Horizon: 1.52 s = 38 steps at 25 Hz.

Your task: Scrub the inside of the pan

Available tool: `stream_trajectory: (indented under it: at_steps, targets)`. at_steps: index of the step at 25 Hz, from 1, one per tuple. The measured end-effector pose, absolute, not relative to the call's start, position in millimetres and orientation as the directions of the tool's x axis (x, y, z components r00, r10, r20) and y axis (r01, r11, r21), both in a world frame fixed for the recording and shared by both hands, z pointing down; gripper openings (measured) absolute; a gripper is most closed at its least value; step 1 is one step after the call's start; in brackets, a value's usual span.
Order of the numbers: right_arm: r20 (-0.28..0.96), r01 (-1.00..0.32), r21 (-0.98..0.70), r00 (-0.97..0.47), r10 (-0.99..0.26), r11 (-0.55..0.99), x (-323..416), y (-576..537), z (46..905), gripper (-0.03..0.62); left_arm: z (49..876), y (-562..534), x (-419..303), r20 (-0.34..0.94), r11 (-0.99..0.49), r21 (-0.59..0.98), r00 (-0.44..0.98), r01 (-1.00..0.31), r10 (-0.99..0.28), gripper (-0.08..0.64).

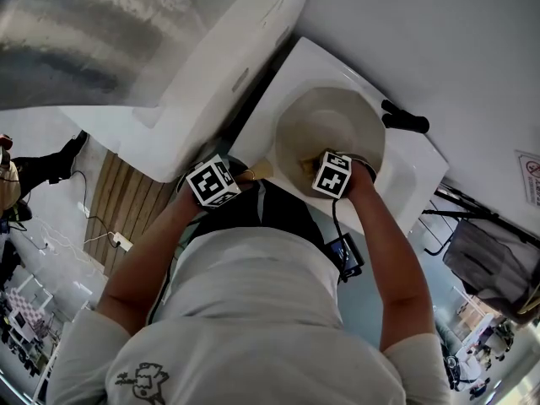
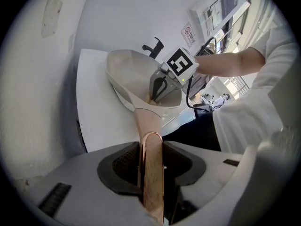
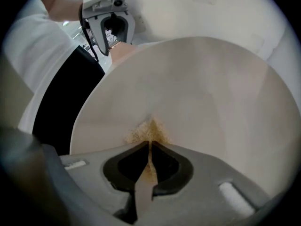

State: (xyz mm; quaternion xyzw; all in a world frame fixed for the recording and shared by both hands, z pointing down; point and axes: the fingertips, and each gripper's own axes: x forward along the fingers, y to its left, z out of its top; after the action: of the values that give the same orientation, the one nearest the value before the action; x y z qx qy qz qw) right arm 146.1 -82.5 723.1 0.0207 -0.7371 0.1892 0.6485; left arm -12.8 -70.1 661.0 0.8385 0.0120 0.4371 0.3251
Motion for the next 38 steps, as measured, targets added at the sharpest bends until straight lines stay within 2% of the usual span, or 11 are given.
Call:
stream_trajectory:
  at_steps: [4,7,11,15,19,25,28,32,38]
  targets:
    - [0.965,-0.299,-0.259,-0.041,0.259,0.918,182,-75,723,0.026,662,-70,-11,0.722,-0.787,0.559,0.620,-0.261,0.307,0.152]
    - [0.969,-0.287,-0.199,0.085,0.232,0.937,212,-85,727,0.026,663,-70,-11,0.721,-0.787,0.559,0.621,-0.261,0.306,0.152]
    - [0.967,-0.260,-0.009,0.244,0.075,0.965,244,-123,721,0.028,663,-70,-12,0.731,-0.794,0.549,0.610,-0.260,0.306,0.152]
    - [0.950,-0.214,0.187,0.286,-0.122,0.959,253,-171,725,0.026,663,-71,-12,0.734,-0.795,0.547,0.606,-0.261,0.307,0.152]
    - [0.957,-0.288,0.279,0.158,-0.242,0.916,231,-213,722,0.025,665,-70,-12,0.737,-0.795,0.547,0.600,-0.263,0.309,0.152]
    - [0.958,-0.376,0.242,-0.054,-0.282,0.894,178,-237,721,0.026,667,-71,-12,0.739,-0.797,0.543,0.602,-0.265,0.303,0.152]
    - [0.949,-0.451,0.120,-0.211,-0.236,0.885,143,-226,721,0.026,668,-70,-11,0.739,-0.797,0.543,0.602,-0.264,0.303,0.152]
    - [0.930,-0.473,-0.017,-0.331,-0.160,0.881,110,-204,723,0.026,669,-71,-12,0.739,-0.799,0.543,0.600,-0.258,0.308,0.152]
    - [0.886,-0.444,-0.306,-0.456,0.081,0.842,92,-155,726,0.026,670,-71,-13,0.737,-0.797,0.544,0.602,-0.261,0.307,0.152]
